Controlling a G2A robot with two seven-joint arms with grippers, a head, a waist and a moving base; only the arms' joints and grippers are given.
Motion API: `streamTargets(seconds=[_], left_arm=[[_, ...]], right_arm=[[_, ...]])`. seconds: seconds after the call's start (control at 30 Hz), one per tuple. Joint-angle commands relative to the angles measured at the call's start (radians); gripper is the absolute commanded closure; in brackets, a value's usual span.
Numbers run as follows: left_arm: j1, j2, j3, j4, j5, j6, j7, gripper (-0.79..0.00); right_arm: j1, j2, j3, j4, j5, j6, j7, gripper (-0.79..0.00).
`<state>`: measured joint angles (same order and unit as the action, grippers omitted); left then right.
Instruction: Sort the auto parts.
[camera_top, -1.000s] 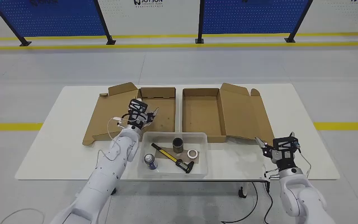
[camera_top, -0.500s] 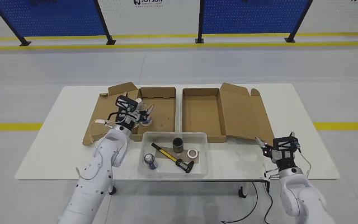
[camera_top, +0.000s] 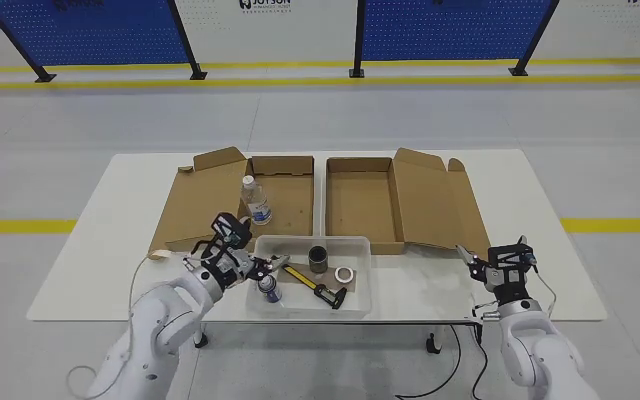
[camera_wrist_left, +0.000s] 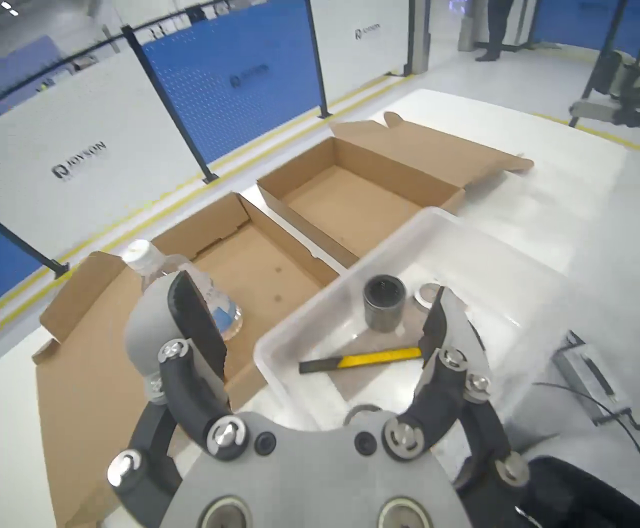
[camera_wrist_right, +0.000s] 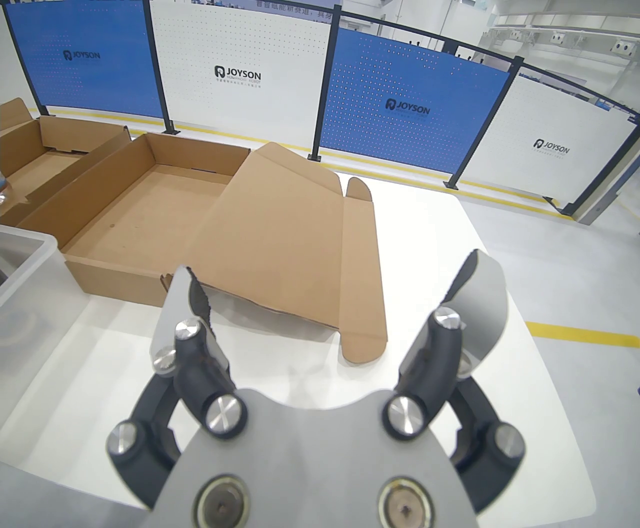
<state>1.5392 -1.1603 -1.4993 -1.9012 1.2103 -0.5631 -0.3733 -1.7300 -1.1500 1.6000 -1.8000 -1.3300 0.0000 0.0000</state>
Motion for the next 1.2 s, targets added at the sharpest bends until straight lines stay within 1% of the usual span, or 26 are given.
streamTargets(seconds=[0.0,0.1,0.2,0.63,0.7,0.73,0.8,0.87,0.97,1.17], left_arm=[[0.022,0.006,-0.013,-0.024,-0.046,-0.049,-0.067,-0.785],[0.033,0.017,-0.035,-0.048,-0.067,-0.145,-0.145,-0.785],[0.037,0.026,-0.05,-0.048,-0.093,-0.215,-0.175,-0.785],[0.037,0.027,-0.052,-0.049,-0.097,-0.221,-0.178,-0.785],[0.041,0.026,-0.046,-0.04,-0.116,-0.204,-0.145,-0.785],[0.037,0.028,-0.039,-0.043,-0.093,-0.216,-0.155,-0.785],[0.022,0.031,-0.023,-0.036,-0.072,-0.235,-0.168,-0.785],[-0.003,0.034,-0.004,-0.018,-0.074,-0.277,-0.187,-0.785],[-0.049,0.041,0.023,0.02,-0.097,-0.34,-0.251,-0.785],[-0.13,0.051,0.073,0.082,-0.136,-0.379,-0.364,-0.785]], right_arm=[[0.0,0.0,0.0,0.0,0.0,0.0,0.0,-0.785],[0.0,0.0,0.0,0.0,0.0,0.0,0.0,-0.785],[0.0,0.0,0.0,0.0,0.0,0.0,0.0,-0.785],[0.0,0.0,0.0,0.0,0.0,0.0,0.0,-0.785],[0.0,0.0,0.0,0.0,0.0,0.0,0.0,-0.785],[0.0,0.0,0.0,0.0,0.0,0.0,0.0,-0.785],[0.0,0.0,0.0,0.0,0.0,0.0,0.0,-0.785],[0.0,0.0,0.0,0.0,0.0,0.0,0.0,-0.785],[0.0,0.0,0.0,0.0,0.0,0.0,0.0,-0.785],[0.0,0.0,0.0,0.0,0.0,0.0,0.0,-0.785]])
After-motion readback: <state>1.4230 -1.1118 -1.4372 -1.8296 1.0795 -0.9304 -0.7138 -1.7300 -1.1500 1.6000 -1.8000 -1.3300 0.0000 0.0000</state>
